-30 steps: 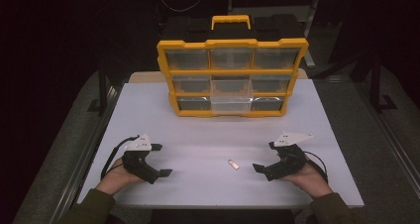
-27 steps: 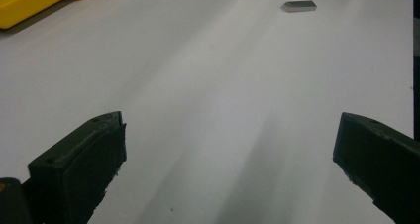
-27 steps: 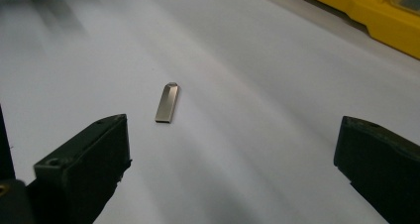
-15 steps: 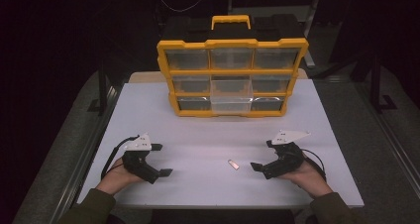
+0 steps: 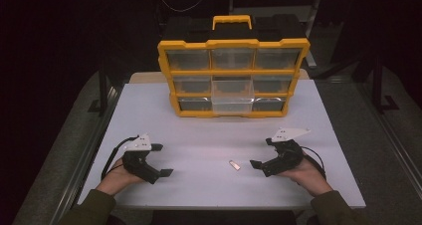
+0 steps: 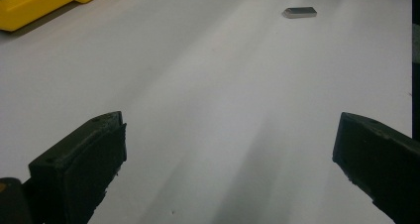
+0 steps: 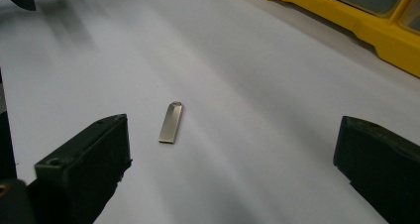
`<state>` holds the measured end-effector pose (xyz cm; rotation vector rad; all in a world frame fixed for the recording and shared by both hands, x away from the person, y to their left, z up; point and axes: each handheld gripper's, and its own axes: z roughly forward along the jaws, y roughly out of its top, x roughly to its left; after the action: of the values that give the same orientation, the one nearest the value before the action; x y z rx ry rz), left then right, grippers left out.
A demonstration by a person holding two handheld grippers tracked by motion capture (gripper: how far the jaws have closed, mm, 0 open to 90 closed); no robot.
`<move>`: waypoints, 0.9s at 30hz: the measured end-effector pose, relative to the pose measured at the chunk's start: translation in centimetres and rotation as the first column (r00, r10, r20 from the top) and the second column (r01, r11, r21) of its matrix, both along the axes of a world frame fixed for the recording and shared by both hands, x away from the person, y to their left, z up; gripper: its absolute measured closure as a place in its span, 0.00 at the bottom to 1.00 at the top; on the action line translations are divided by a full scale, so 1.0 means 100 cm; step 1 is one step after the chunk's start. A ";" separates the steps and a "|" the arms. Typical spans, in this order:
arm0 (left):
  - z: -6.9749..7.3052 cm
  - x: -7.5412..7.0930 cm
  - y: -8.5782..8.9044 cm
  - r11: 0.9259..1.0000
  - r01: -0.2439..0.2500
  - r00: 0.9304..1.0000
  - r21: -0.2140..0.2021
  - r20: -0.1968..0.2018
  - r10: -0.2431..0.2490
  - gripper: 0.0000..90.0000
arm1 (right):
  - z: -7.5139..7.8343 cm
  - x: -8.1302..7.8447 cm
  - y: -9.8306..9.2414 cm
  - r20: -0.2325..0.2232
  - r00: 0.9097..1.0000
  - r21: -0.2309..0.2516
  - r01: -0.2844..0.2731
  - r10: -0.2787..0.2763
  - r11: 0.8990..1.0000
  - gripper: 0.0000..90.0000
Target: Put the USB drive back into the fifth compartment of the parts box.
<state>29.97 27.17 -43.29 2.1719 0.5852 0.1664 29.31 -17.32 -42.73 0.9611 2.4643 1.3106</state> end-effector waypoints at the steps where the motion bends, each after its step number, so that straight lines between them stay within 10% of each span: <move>1: 0.000 0.000 0.000 1.000 0.000 1.000 0.000 0.001 0.000 0.00 | 0.000 0.000 0.000 0.000 1.000 0.001 -0.001 0.001 1.000 0.00; 27: 0.000 -0.001 0.000 1.000 -0.003 1.000 -0.002 0.005 0.003 0.00 | 0.006 0.010 0.013 0.002 0.999 0.010 -0.033 0.033 0.999 0.01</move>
<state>29.89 27.20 -43.25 2.1678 0.5852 0.1731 30.28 -16.04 -42.08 0.9247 2.4848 1.3347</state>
